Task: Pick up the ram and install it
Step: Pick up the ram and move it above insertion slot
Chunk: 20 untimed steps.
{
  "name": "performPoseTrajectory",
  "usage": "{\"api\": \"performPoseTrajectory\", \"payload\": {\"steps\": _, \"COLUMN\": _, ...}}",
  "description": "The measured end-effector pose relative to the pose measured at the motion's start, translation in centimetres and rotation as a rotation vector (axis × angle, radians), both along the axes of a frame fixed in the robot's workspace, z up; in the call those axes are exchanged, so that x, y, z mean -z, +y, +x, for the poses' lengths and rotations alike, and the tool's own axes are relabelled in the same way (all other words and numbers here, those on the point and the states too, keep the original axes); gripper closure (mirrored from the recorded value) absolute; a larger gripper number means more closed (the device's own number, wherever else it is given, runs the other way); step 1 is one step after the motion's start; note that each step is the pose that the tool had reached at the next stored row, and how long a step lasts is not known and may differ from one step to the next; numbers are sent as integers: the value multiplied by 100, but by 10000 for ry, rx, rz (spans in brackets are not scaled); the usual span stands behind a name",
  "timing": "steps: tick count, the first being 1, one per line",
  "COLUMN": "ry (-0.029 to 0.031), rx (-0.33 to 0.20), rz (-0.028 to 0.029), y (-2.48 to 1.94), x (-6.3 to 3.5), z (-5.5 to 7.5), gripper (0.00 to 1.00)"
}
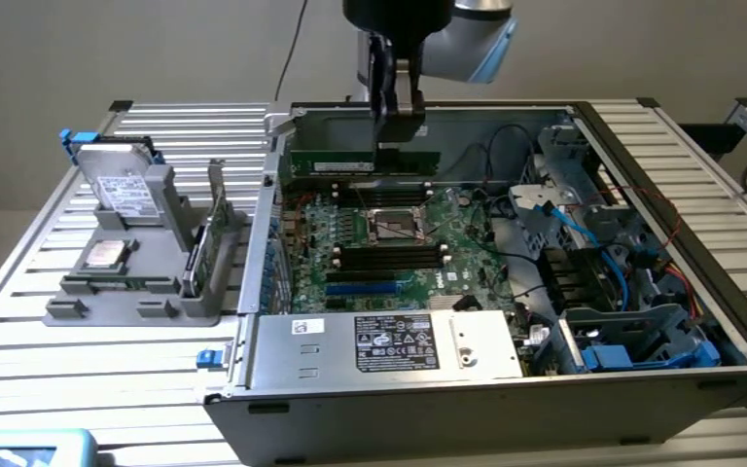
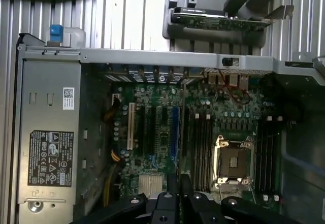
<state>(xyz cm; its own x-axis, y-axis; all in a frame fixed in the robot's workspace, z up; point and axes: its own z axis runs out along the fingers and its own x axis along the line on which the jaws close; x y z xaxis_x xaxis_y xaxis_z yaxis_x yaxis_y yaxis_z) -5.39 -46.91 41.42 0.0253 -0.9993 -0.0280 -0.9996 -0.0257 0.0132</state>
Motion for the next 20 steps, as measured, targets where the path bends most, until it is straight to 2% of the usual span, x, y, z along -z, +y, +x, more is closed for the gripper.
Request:
{"api": "performPoseTrajectory", "payload": {"steps": 4, "ry": 0, "rx": 0, "rz": -9, "y": 80, "x": 25, "z": 133, "gripper": 86}}
{"api": "performPoseTrajectory", "payload": {"steps": 7, "ry": -3, "rx": -1, "rz": -17, "y": 144, "x": 47, "z": 181, "gripper": 86}}
{"api": "performPoseTrajectory", "payload": {"steps": 12, "ry": -13, "rx": -1, "rz": -38, "y": 199, "x": 54, "z": 221, "gripper": 86}}
{"api": "performPoseTrajectory", "payload": {"steps": 14, "ry": -16, "rx": 0, "rz": -95, "y": 239, "x": 60, "z": 244, "gripper": 86}}
{"api": "performPoseTrajectory", "payload": {"steps": 17, "ry": -39, "rx": -1, "rz": -237, "y": 336, "x": 71, "z": 265, "gripper": 86}}
{"api": "performPoseTrajectory", "payload": {"steps": 20, "ry": -111, "rx": 0, "rz": -283, "y": 439, "x": 85, "z": 270, "gripper": 86}}
